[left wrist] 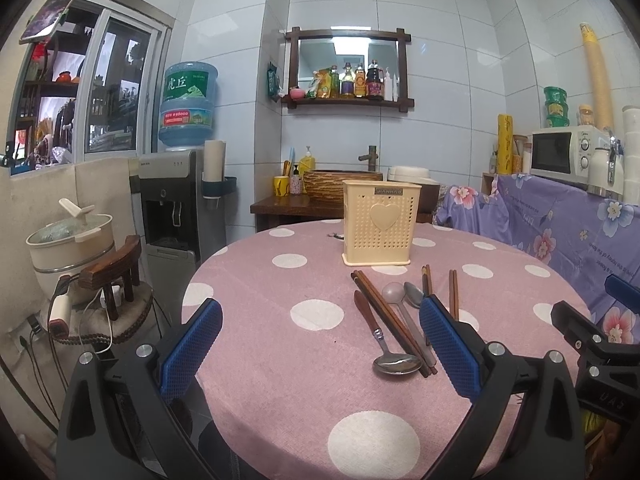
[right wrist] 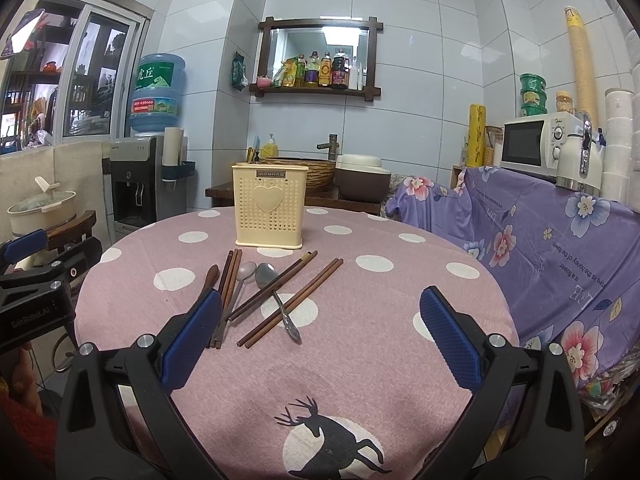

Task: Organize utensils
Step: 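Move the left tool to the wooden-handled spoon while the right tool approaches a brown chopstick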

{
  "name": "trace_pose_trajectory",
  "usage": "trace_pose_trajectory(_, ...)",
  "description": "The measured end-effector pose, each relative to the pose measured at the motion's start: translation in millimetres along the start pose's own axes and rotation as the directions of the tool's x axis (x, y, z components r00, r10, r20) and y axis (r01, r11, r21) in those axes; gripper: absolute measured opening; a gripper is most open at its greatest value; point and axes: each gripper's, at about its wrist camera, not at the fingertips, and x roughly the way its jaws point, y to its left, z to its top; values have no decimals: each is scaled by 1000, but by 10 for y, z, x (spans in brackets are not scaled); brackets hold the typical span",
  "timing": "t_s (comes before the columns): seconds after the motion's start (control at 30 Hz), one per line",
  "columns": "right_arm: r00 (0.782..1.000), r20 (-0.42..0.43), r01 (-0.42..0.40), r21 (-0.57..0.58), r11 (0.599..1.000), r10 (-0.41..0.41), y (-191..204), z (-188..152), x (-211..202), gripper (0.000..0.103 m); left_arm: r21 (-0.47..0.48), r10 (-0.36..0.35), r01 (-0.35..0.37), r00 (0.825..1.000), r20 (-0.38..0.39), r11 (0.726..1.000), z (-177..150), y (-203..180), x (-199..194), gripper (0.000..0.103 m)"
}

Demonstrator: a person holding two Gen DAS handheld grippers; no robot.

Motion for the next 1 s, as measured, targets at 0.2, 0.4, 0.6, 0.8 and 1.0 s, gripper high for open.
trace_pose_trajectory(0.2,997,-81,-1,27,1000,3,-96,32,246,98,23,13,-12,997,-71,1000,27,50,273,98)
trace_pose_trajectory(0.4,976,-217,-19,-15,1000,15,-162,128,743,98,48,-5,15,978,-207,999,171,86,813,98)
trace_pose_trajectory(0.6,950,-292,-102,29,994,106,-197,281,1251,85,17,-55,67,913,-403,998,231,67,1454,91)
trace_pose_trajectory(0.8,877,-406,-194,191,962,257,-253,438,1931,54,-12,-103,113,850,-517,993,203,-30,1791,66)
trace_pose_trajectory(1.0,812,-513,-161,262,951,279,-104,549,2645,33,13,-100,127,837,-539,992,217,-164,1920,54)
